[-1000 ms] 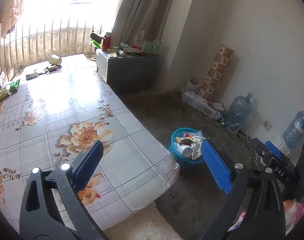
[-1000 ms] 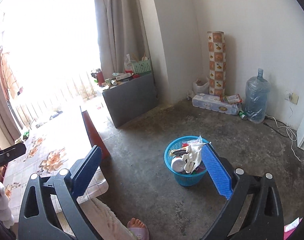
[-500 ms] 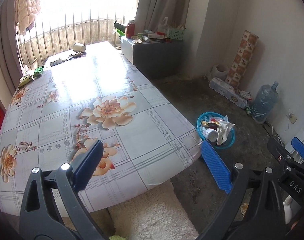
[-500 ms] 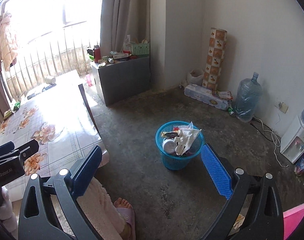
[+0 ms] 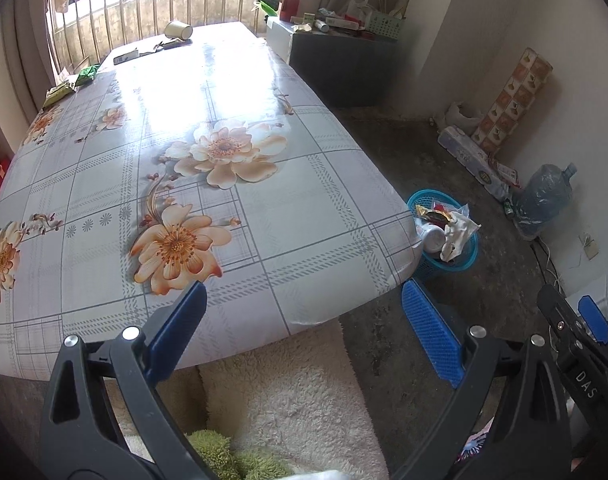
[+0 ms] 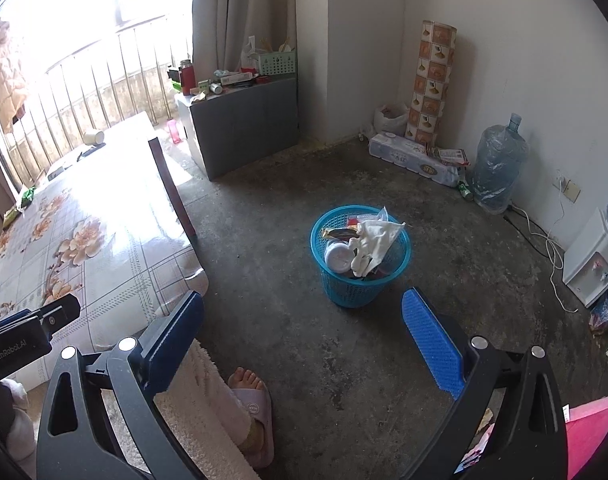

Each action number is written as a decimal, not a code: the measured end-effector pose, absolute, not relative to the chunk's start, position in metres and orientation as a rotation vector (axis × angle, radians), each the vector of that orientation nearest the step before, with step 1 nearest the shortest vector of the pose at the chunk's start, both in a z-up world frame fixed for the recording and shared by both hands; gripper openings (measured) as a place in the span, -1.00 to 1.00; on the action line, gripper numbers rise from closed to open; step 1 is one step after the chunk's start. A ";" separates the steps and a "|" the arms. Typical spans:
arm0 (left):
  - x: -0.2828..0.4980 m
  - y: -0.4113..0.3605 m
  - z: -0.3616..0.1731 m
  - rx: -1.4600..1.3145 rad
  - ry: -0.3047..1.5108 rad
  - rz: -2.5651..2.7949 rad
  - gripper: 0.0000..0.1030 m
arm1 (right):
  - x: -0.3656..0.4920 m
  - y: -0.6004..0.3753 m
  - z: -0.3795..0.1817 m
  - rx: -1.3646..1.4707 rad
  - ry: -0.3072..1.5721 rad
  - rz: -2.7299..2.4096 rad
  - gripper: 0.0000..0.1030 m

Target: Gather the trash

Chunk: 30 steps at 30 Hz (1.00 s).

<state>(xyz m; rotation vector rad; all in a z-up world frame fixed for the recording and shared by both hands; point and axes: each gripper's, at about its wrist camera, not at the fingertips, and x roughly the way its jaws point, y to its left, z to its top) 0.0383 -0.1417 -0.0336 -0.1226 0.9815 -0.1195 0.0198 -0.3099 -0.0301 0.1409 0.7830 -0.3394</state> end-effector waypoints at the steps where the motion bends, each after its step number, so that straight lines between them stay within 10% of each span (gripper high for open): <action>1: 0.037 -0.142 -0.034 -0.118 0.977 -0.114 0.83 | 0.020 -0.310 -0.031 0.134 0.785 -0.340 0.88; 30: 0.035 -0.127 -0.027 -0.114 0.947 -0.028 0.83 | 0.030 -0.294 -0.041 0.030 0.861 -0.246 0.88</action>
